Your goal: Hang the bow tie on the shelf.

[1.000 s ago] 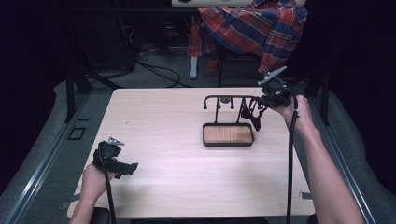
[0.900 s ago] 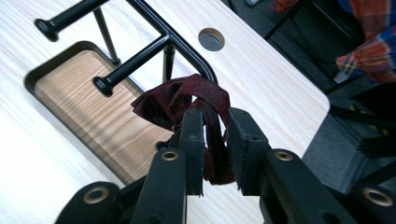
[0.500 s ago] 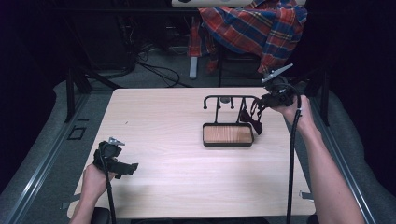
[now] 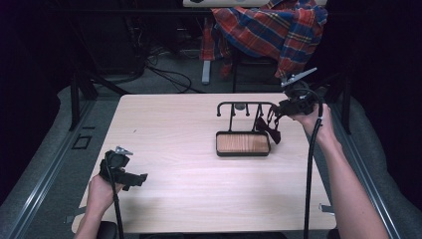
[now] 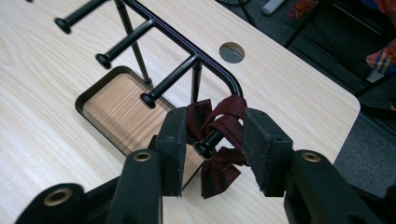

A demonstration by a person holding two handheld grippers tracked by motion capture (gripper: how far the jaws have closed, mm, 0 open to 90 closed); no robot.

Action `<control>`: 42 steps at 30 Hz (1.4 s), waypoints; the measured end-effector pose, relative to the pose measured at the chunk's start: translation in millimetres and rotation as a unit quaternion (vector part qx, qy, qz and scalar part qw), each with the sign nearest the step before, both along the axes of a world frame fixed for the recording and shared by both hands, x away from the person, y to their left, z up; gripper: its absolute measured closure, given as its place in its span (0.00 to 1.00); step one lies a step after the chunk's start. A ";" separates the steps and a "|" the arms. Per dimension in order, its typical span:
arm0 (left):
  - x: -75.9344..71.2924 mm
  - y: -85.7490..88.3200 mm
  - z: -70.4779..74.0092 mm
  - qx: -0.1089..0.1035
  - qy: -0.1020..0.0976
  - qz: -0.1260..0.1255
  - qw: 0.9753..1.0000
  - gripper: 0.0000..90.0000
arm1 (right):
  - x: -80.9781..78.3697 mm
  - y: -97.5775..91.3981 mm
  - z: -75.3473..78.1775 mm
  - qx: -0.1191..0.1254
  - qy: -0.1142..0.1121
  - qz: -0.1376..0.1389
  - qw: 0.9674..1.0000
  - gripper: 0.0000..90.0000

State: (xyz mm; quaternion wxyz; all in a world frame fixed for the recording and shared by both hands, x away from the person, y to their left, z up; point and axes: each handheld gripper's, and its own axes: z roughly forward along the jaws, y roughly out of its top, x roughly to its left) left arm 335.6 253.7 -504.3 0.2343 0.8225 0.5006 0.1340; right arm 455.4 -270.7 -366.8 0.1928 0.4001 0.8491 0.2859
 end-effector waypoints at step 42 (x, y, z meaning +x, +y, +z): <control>0.0 -0.3 0.3 -0.007 -0.001 -0.001 1.000 0.00 | -90.5 0.3 -42.3 0.017 0.034 0.022 0.999 0.13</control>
